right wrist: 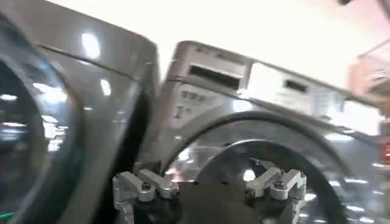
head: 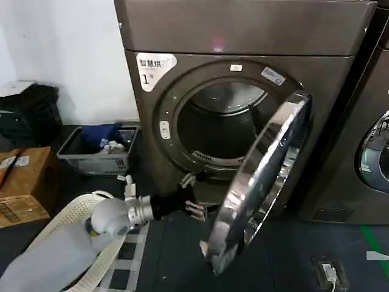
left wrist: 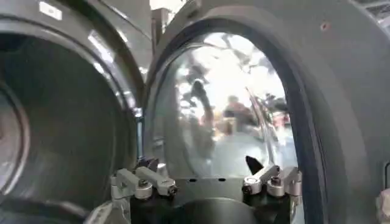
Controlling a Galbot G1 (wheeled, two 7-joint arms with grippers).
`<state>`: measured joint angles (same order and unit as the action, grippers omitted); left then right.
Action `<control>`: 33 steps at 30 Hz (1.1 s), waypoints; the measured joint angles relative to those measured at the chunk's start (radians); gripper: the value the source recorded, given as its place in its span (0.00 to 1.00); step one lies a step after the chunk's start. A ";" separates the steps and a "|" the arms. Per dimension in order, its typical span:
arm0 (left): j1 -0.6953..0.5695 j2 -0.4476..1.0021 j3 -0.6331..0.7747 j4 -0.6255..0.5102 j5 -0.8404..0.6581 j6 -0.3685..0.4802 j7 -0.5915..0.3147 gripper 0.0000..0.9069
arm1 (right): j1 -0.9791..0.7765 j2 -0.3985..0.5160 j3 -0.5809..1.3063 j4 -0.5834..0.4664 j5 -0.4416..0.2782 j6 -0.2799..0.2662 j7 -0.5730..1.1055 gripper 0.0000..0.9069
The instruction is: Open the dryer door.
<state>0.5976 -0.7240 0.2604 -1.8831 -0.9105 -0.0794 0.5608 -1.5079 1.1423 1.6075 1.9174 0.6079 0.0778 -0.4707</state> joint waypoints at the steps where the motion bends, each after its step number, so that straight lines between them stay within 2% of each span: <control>1: -0.007 0.000 0.010 -0.001 -0.001 -0.002 0.001 1.00 | -0.005 0.001 0.012 0.008 -0.002 -0.013 0.015 1.00; 7: -0.047 -0.010 0.076 -0.001 -0.005 -0.011 0.004 1.00 | -0.032 0.019 0.084 0.047 -0.006 -0.069 0.078 1.00; 11: -0.077 -0.024 0.120 0.000 -0.006 -0.012 0.004 1.00 | -0.050 0.029 0.133 0.052 -0.003 -0.083 0.146 1.00; 18: -0.133 -0.051 0.203 0.015 -0.006 -0.019 0.007 1.00 | -0.080 0.040 0.195 0.077 -0.005 -0.155 0.266 1.00; 28: -0.218 -0.104 0.305 0.056 -0.016 -0.025 0.006 1.00 | -0.095 0.035 0.299 0.107 -0.104 -0.284 0.427 1.00; 33: -0.254 -0.138 0.347 0.081 -0.017 -0.027 0.003 1.00 | -0.100 0.035 0.352 0.092 -0.182 -0.263 0.467 1.00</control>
<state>0.3436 -0.8625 0.6071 -1.8018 -0.9273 -0.1064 0.5642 -1.6079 1.1776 1.9594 2.0097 0.4264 -0.1857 -0.0039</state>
